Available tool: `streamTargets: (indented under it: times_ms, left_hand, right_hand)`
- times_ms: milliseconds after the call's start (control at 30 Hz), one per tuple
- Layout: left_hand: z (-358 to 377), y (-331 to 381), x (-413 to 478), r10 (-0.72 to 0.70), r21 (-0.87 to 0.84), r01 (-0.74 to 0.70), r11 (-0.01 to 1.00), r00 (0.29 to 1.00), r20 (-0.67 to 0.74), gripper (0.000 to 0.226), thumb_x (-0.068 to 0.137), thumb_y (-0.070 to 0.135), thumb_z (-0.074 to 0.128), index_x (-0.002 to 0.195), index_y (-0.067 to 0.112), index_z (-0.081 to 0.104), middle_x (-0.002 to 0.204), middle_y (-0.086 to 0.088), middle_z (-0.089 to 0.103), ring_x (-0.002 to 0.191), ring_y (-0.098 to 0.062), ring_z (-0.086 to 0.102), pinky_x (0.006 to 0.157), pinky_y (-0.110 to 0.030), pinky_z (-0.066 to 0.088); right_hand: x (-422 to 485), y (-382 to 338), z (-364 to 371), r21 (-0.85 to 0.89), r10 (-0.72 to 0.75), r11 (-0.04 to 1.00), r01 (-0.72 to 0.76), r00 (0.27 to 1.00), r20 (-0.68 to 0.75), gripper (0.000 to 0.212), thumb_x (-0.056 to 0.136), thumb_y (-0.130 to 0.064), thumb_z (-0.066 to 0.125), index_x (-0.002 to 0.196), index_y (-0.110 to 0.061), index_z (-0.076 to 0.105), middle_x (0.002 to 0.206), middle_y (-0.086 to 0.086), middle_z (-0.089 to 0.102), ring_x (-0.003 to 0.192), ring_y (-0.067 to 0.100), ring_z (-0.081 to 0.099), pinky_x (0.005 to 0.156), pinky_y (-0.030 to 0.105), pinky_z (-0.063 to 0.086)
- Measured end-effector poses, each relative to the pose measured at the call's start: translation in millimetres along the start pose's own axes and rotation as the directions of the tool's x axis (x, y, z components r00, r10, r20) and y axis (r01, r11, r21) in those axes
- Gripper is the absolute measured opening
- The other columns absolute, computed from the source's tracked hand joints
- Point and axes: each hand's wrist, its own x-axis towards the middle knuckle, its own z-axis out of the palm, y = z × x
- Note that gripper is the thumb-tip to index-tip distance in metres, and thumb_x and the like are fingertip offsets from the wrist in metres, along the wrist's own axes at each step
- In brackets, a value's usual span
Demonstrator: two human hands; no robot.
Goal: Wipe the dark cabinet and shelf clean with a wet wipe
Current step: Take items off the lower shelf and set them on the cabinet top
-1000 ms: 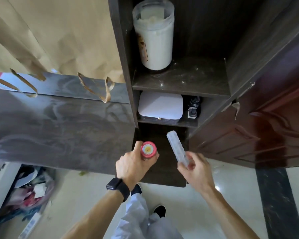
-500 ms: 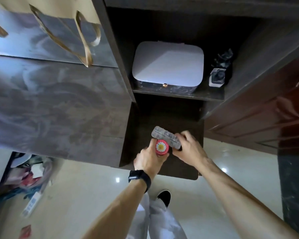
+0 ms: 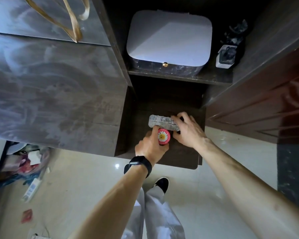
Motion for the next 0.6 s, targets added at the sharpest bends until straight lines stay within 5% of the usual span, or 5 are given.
streamTargets:
  times_ms: [167, 333, 467, 600]
  left_hand:
    - [-9.8, -0.3, -8.3, -0.021, 0.046, 0.018, 0.999, 0.998, 0.067, 0.077, 0.082, 0.046, 0.072, 0.141, 0.034, 0.024, 0.132, 0.000, 0.052, 0.104, -0.030, 0.065, 0.070, -0.035, 0.049]
    - [-61.8, 9.7, -40.7, 0.154, -0.010, -0.155, 0.988, 0.987, -0.048, 0.057, 0.086, 0.030, 0.065, 0.138, 0.029, 0.041, 0.136, 0.005, 0.048, 0.117, -0.022, 0.058, 0.074, -0.030, 0.049]
    - [-135.1, 27.7, -47.9, 0.273, 0.005, -0.285, 0.958, 0.912, -0.305, 0.069, 0.085, 0.022, 0.069, 0.147, 0.016, 0.040, 0.154, -0.006, 0.038, 0.137, -0.026, 0.042, 0.106, -0.035, 0.041]
    - [-210.4, 48.0, -31.1, 0.262, 0.032, -0.281, 0.959, 0.840, -0.474, 0.090, 0.090, 0.031, 0.064, 0.158, 0.019, 0.007, 0.166, -0.005, 0.006, 0.151, -0.025, 0.016, 0.120, -0.044, 0.019]
  right_hand:
    - [-15.4, -5.1, -6.6, 0.117, 0.077, 0.991, -0.070, 0.996, -0.052, 0.079, 0.088, -0.032, 0.070, 0.154, -0.019, 0.029, 0.146, 0.005, 0.034, 0.131, 0.033, 0.041, 0.107, 0.046, 0.044]
    - [-64.9, -37.3, -44.7, 0.391, 0.227, 0.915, -0.101, 0.929, -0.293, 0.051, 0.089, -0.022, 0.071, 0.137, -0.014, 0.055, 0.123, 0.005, 0.058, 0.110, 0.020, 0.057, 0.094, 0.036, 0.049]
    - [-83.5, -75.4, -97.1, 0.701, 0.445, 0.711, -0.049, 0.803, -0.395, 0.038, 0.089, -0.018, 0.071, 0.126, -0.018, 0.060, 0.114, 0.000, 0.064, 0.094, 0.009, 0.062, 0.077, 0.020, 0.051]
    - [-65.5, -108.9, -154.9, 0.887, 0.643, 0.457, -0.062, 0.712, -0.282, 0.052, 0.093, -0.041, 0.064, 0.139, -0.023, 0.049, 0.126, -0.004, 0.061, 0.091, -0.004, 0.061, 0.078, 0.017, 0.048]
